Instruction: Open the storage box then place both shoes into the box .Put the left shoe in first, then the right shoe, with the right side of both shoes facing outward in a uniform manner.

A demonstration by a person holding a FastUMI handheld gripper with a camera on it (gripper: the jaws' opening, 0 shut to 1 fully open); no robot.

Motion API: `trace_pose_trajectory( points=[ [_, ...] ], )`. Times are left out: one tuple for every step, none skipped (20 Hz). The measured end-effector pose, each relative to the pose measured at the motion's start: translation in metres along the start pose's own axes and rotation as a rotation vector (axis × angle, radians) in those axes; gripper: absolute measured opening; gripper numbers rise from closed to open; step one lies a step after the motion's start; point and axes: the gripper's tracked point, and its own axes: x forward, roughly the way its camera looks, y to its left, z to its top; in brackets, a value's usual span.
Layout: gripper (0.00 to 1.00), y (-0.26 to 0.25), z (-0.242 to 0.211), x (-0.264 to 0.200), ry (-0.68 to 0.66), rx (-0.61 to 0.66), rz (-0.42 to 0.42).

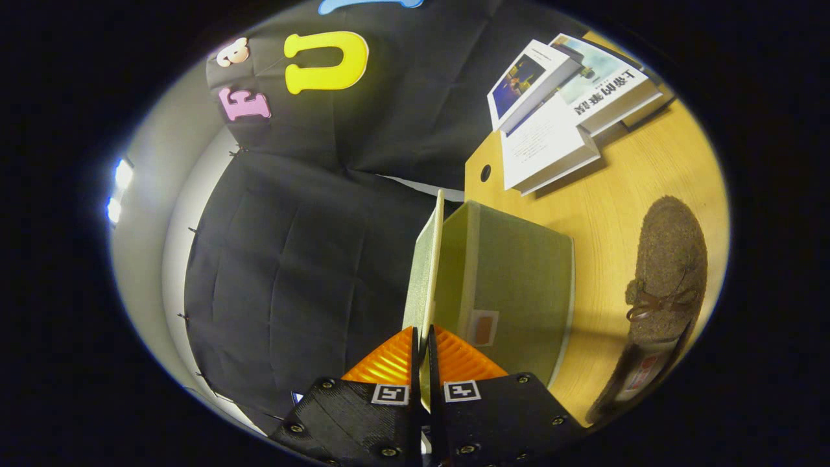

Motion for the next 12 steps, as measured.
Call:
trace_pose_trajectory(
  points=[
    [0.05, 0.009, 0.001, 0.0, 0.003, -0.014, 0.005],
    [0.05, 0.018, 0.002, 0.001, 0.007, -0.032, 0.01],
    [0.05, 0.026, 0.005, 0.003, 0.011, -0.053, 0.014],
    [0.05, 0.035, 0.007, 0.005, 0.014, -0.074, 0.017],
    [0.05, 0.043, 0.009, 0.009, 0.016, -0.094, 0.014],
    [0.06, 0.049, 0.011, 0.013, 0.016, -0.107, 0.004],
    [0.06, 0.056, 0.013, 0.017, 0.015, -0.118, -0.005],
    [0.06, 0.063, 0.014, 0.024, 0.017, -0.127, -0.019],
    [0.06, 0.07, 0.014, 0.031, 0.02, -0.138, -0.034],
    [0.05, 0.079, 0.013, 0.039, 0.024, -0.153, -0.04],
    [0.06, 0.089, 0.012, 0.048, 0.027, -0.168, -0.03],
    [0.06, 0.101, 0.01, 0.059, 0.03, -0.168, -0.006]
  ],
)
